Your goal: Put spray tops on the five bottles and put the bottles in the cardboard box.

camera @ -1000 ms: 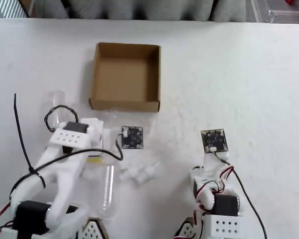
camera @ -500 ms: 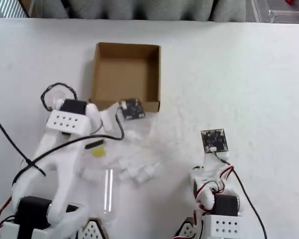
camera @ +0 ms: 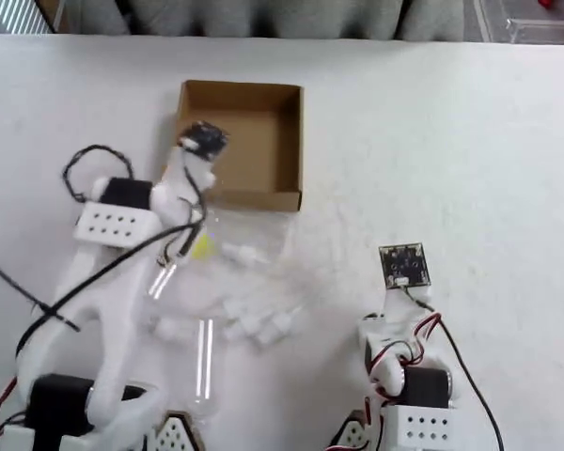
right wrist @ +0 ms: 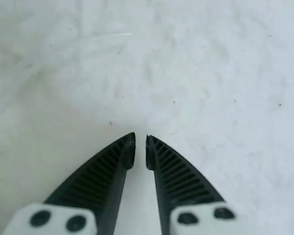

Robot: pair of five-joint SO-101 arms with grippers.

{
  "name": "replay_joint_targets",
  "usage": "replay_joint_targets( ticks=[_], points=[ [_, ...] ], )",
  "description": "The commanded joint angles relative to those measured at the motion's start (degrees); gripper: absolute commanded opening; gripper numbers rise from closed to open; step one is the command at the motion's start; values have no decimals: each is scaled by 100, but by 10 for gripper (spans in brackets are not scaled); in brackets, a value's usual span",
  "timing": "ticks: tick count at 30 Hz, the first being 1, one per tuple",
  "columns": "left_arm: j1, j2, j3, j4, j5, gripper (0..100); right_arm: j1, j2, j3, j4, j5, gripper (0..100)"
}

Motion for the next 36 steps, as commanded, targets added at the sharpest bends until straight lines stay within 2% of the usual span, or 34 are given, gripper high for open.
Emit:
replay_joint_targets(
  ticks=[1,6,10,12,14,16,18,20,23,28,36],
  points=[
    [-734,-998,-334,-132,1125,22,57,-84,9,-13,44,18],
    [-1429,-1956,290,-431,2277,23,57,-84,0,-171,44,18],
    [-1956,-2457,677,-826,2514,22,180,-92,-229,-207,44,18],
    [-2149,-2484,721,-923,2585,22,312,-92,-299,-549,132,18],
    [-2308,-2387,703,-958,2716,22,374,-92,-308,-945,703,18],
    [-2457,-2202,703,-1108,2787,22,330,-84,-299,-1200,1600,18],
    [-2580,-1938,703,-1275,2787,22,110,-84,-308,-1446,2207,18],
    [-2677,-1657,695,-1451,2787,22,-84,-84,-343,-1684,2479,18],
    [-2791,-1367,695,-1688,2796,22,-347,-40,-738,-1754,2532,17],
    [-2809,-1253,695,-1802,2796,22,-971,145,-1829,-1244,2549,17],
    [-2870,-1218,703,-1837,2796,22,-2360,2703,-3710,-804,2567,17]
  ],
)
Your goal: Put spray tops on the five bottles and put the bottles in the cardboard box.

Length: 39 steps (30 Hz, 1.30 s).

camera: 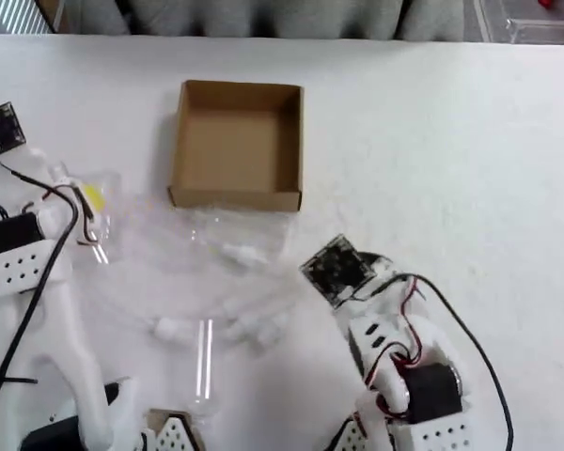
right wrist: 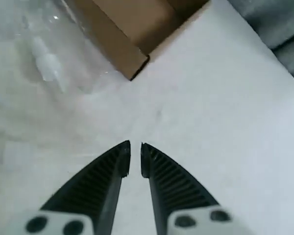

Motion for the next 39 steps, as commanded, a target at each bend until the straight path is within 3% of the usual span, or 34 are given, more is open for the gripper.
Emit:
replay_joint_targets(
  ticks=[1,7,10,13,15,24,30,39],
  points=[
    [-119,4,-62,-141,88,22,-585,1332,-1011,57,62,18],
    [-312,4,-62,-141,440,22,-1613,3204,-1908,-127,53,18],
    [-312,13,-53,-149,440,23,-1824,4207,-2514,-242,62,21],
    [-312,13,-9,-299,440,23,-1851,5385,-3305,-163,62,91],
    [-312,13,-9,-299,431,23,-1851,6211,-3903,101,62,132],
    [-462,13,-9,-334,422,24,-2018,9270,-6637,1886,659,84],
    [-462,13,246,-800,422,24,-2079,10062,-7262,1842,659,84],
    [-462,13,255,-826,422,24,-2079,10202,-7262,1156,651,88]
  ],
)
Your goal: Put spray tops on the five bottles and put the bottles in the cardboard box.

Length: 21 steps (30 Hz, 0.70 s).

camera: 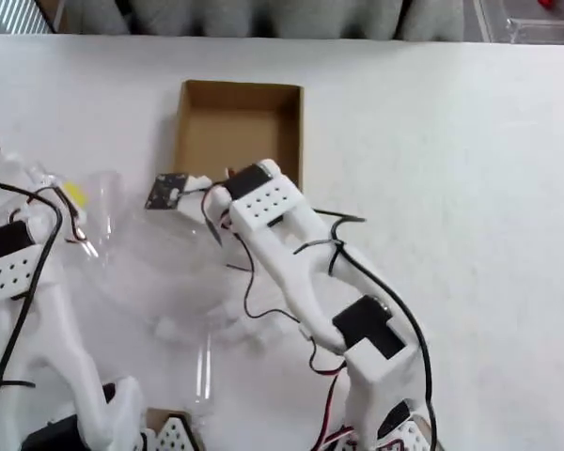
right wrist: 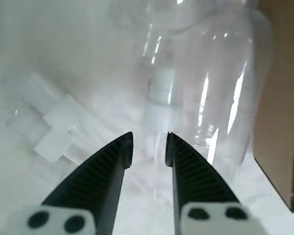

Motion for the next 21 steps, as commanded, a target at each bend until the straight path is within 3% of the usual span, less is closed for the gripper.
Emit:
replay_joint_targets(
  ticks=[1,8,15,21],
  points=[
    [-57,4,-44,-132,44,24,-66,-66,-255,-242,44,89],
    [-101,4,-53,-132,44,24,-48,233,97,-892,44,160],
    [-163,4,-53,-132,44,24,-57,444,88,-927,53,122],
    [-163,4,-44,-141,44,24,48,708,79,-1007,88,181]
  ],
)
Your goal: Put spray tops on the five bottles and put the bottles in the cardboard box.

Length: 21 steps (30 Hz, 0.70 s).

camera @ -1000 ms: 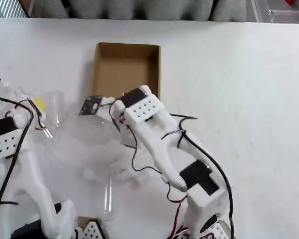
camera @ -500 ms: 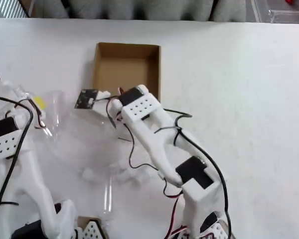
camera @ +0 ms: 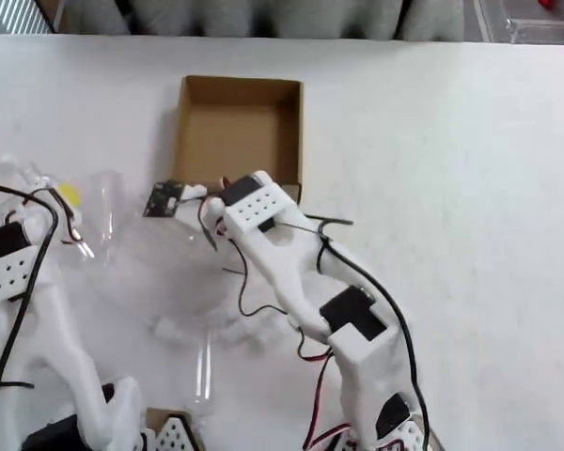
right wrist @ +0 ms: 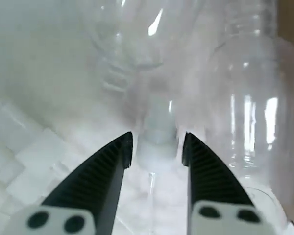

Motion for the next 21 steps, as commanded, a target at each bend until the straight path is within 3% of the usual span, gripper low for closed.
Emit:
replay_joint_targets(
  ticks=[1,4,9,14,18,21],
  points=[
    [-48,4,-44,-141,44,24,110,48,-97,-110,53,191],
    [-48,4,-35,-141,44,24,136,136,-185,-110,53,175],
    [-40,4,-35,-141,44,24,268,-22,-202,-92,18,12],
    [-22,-4,-26,-141,44,23,382,-593,-193,523,-18,15],
    [84,-48,-26,-53,44,22,664,-1402,-193,989,-492,16],
    [233,-154,-193,431,35,22,1007,-1991,-158,1314,-730,16]
  ],
)
